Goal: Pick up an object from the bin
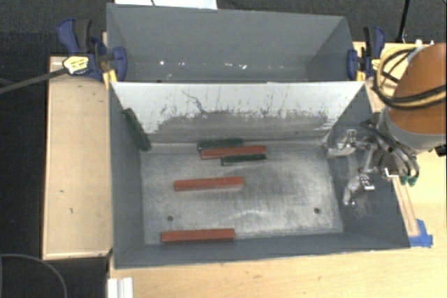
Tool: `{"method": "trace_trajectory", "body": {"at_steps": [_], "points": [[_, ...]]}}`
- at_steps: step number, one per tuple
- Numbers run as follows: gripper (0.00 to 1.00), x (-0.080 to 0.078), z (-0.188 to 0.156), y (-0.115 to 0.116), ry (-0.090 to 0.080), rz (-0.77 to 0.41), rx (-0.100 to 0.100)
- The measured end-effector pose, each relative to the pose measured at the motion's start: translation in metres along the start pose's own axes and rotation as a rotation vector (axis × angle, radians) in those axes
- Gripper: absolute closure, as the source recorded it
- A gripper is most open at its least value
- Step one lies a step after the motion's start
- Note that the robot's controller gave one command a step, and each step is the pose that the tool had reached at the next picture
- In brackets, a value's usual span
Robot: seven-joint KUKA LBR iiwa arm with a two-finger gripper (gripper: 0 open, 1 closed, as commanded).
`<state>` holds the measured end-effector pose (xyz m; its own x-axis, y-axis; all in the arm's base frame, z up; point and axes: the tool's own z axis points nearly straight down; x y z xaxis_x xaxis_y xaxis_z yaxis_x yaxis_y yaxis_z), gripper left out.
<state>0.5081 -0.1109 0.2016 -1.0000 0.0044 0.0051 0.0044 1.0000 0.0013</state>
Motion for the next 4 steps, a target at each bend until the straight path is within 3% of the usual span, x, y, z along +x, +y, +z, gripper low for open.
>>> {"method": "trace_trajectory", "body": {"at_steps": [1,2,3,4], "points": [[0.00,-0.002,-0.004,0.000,-0.008,-0.003,0.002],[0.00,-0.018,0.020,0.039,-0.011,-0.047,0.004],[0.00,-0.037,0.064,0.067,-0.011,-0.036,-0.003],[0.00,-0.046,0.111,0.093,-0.010,-0.070,0.003]]}}
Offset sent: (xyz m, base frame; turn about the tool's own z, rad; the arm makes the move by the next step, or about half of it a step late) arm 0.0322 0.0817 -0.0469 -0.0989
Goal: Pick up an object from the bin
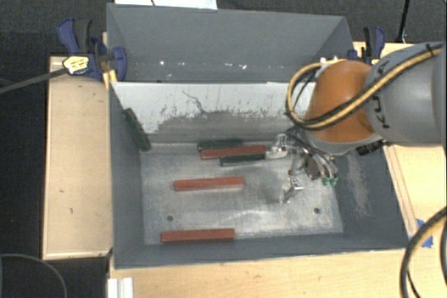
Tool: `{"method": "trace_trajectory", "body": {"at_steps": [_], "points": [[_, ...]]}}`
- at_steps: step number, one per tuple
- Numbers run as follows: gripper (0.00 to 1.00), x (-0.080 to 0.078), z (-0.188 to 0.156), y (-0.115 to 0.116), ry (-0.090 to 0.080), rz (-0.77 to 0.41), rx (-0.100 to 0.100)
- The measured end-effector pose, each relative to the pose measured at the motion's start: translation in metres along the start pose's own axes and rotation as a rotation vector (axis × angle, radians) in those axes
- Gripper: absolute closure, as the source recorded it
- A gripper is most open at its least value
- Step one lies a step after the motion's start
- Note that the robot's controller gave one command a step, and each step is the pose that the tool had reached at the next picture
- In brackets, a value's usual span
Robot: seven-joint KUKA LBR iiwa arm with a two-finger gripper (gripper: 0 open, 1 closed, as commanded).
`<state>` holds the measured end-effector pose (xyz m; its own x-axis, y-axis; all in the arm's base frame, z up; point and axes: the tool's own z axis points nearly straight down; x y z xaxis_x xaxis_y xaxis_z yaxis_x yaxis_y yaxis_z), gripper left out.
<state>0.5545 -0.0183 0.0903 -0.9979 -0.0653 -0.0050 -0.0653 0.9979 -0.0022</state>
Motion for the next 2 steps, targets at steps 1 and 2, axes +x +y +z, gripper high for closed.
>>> {"method": "trace_trajectory", "body": {"at_steps": [1,2], "points": [[0.00,-0.005,0.008,0.021,-0.009,0.000,0.002],[0.00,-0.025,0.010,0.044,-0.002,-0.052,0.004]]}}
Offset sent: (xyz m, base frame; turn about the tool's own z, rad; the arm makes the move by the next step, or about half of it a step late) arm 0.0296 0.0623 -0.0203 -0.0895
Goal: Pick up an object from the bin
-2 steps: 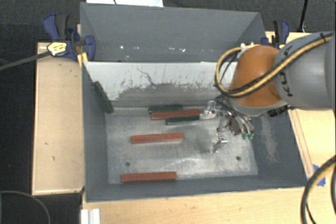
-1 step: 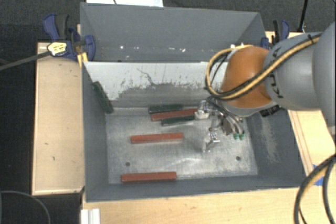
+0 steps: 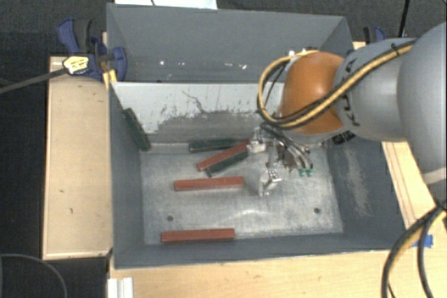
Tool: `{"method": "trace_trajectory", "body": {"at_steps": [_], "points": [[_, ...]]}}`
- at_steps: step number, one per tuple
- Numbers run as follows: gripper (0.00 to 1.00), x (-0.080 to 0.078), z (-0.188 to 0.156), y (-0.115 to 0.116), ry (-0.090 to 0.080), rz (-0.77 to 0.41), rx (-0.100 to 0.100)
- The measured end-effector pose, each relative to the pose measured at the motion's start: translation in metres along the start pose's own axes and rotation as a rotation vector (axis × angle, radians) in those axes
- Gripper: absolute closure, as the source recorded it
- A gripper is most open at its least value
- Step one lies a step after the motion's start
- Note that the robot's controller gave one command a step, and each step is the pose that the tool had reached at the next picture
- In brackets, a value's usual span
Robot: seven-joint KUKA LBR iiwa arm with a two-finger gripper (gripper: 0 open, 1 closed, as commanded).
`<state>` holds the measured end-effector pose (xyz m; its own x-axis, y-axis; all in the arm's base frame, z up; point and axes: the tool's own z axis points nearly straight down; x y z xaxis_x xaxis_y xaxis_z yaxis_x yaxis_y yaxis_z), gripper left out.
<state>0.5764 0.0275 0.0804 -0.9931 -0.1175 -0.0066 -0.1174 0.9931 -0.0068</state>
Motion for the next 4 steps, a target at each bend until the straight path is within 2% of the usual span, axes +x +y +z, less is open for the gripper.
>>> {"method": "trace_trajectory", "body": {"at_steps": [1,2,3,4], "points": [[0.00,-0.004,0.004,0.011,0.006,0.059,-0.001],[1.00,0.007,0.004,0.092,-0.009,-0.022,-0.007],[1.00,0.007,0.004,0.092,-0.009,-0.023,-0.007],[1.00,0.012,-0.042,0.084,0.011,-0.002,-0.007]]}}
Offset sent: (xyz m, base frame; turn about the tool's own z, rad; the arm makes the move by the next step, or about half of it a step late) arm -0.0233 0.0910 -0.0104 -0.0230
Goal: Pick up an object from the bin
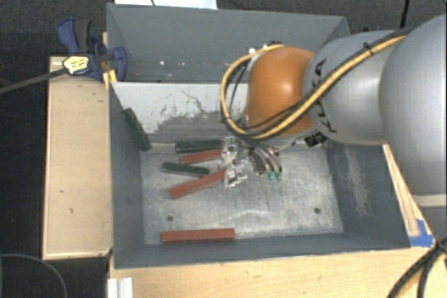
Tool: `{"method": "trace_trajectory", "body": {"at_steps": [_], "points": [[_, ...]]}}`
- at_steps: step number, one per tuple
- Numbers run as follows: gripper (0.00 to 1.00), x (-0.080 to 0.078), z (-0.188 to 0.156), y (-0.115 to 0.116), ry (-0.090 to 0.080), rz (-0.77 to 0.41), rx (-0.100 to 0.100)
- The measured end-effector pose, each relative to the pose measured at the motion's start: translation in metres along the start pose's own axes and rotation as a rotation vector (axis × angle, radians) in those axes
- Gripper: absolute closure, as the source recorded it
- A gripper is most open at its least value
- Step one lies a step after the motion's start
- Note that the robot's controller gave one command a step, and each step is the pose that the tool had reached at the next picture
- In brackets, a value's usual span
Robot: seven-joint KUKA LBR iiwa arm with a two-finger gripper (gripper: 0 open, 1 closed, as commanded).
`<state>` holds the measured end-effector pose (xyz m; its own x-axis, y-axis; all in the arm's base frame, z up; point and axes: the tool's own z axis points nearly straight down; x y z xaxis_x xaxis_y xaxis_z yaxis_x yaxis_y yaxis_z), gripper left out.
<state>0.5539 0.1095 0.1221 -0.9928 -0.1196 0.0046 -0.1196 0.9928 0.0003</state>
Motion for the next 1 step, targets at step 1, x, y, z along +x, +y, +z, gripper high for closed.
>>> {"method": "trace_trajectory", "body": {"at_steps": [1], "points": [[1.00,0.0048,-0.0927,-0.0055,-0.007,0.015,0.000]]}}
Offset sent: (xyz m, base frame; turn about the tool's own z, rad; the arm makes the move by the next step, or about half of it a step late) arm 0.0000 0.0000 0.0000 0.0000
